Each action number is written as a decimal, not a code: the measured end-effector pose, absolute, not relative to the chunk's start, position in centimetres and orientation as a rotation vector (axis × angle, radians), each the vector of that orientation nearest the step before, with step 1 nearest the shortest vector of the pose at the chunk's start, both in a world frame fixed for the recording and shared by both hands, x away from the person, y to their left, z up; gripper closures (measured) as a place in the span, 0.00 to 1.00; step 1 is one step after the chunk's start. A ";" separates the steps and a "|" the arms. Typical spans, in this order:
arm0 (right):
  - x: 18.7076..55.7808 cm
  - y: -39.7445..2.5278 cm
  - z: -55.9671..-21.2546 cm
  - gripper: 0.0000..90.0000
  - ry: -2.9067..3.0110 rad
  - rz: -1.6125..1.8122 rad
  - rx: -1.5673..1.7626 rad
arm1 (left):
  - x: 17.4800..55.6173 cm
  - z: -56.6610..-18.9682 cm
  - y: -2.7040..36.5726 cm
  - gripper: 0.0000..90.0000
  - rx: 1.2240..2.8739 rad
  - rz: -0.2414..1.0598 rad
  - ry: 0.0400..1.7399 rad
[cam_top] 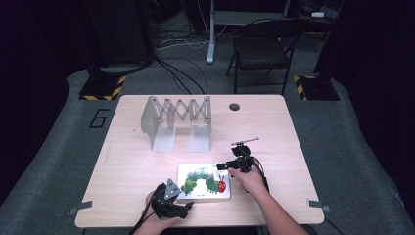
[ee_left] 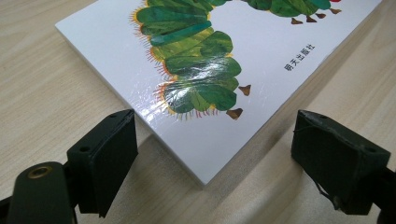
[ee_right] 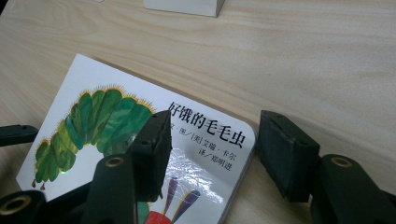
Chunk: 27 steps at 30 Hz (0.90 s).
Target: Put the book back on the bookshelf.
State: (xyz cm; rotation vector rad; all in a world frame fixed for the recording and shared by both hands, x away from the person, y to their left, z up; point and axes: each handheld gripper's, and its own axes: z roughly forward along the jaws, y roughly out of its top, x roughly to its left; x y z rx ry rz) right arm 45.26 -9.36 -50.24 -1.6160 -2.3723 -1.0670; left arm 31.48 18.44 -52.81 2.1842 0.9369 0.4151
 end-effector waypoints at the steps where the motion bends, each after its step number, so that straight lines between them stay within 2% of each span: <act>1: 45.3 -9.4 -50.2 0.50 -2.362 -1.068 -1.618 | 31.5 -52.8 18.4 0.16 2.184 0.415 0.936; 27: 44.8 -9.7 -48.7 0.52 -2.339 -1.153 -1.609 | 31.7 -52.7 18.0 0.11 2.190 0.416 0.983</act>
